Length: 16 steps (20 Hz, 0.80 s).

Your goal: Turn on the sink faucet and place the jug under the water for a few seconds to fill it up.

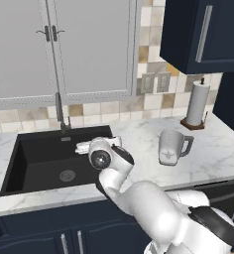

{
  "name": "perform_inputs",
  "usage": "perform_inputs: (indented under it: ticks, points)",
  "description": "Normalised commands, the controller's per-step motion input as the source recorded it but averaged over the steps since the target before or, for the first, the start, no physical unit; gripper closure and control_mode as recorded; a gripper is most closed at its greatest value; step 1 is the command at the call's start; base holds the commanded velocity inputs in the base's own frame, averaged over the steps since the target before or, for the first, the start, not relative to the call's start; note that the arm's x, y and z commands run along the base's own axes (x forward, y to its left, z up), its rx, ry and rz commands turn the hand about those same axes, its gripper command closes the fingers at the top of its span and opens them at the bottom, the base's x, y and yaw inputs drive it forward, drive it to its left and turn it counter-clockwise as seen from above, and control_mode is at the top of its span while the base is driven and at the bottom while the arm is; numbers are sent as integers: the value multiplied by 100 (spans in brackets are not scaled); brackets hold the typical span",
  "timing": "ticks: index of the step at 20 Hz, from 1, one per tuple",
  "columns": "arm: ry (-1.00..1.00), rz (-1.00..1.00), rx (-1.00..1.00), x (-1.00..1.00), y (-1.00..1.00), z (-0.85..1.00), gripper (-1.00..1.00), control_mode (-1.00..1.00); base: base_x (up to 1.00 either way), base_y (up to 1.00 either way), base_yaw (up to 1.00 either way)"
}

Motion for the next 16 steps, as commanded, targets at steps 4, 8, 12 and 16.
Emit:
perform_inputs:
  ticks: [4,8,12,16]
  points:
    - [-12,12,2,38,0,-1,-100,-100,0,0,0]
    - [-13,1,3,41,19,0,-100,-100,0,0,0]
    - [-17,0,0,23,16,0,-100,-100,0,0,0]
    - [-10,0,0,32,22,0,-100,-100,0,0,0]
